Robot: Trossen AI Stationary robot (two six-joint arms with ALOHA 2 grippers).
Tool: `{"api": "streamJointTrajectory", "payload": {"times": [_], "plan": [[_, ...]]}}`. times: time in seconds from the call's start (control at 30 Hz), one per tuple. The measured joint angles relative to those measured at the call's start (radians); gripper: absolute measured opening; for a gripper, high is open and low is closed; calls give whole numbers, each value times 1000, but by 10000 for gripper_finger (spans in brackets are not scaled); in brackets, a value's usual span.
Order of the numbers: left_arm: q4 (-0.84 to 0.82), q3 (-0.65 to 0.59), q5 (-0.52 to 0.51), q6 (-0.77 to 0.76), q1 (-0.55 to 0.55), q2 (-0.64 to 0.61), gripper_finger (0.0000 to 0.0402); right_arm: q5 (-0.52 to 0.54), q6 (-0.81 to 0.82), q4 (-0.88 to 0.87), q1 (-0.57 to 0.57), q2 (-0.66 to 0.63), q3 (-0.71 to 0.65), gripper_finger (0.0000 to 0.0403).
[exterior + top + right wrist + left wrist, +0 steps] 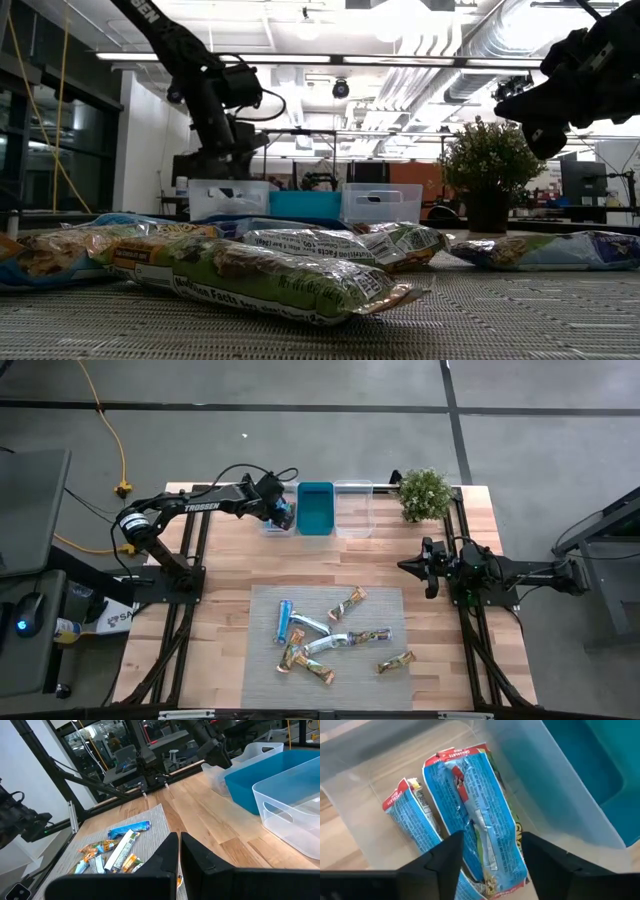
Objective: Pick and place Granola Bars by type
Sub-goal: Put the blue granola bar into the blue bin
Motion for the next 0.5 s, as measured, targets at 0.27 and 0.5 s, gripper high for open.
{"api": "streamJointTrajectory", "payload": {"times": [0.27, 0.5], "plan": [[126, 2, 67, 84, -8, -34, 229, 0, 0, 0, 0, 0, 0, 0], [138, 21, 77, 151, -15, -123, 227, 0, 0, 0, 0, 0, 0, 0]]}}
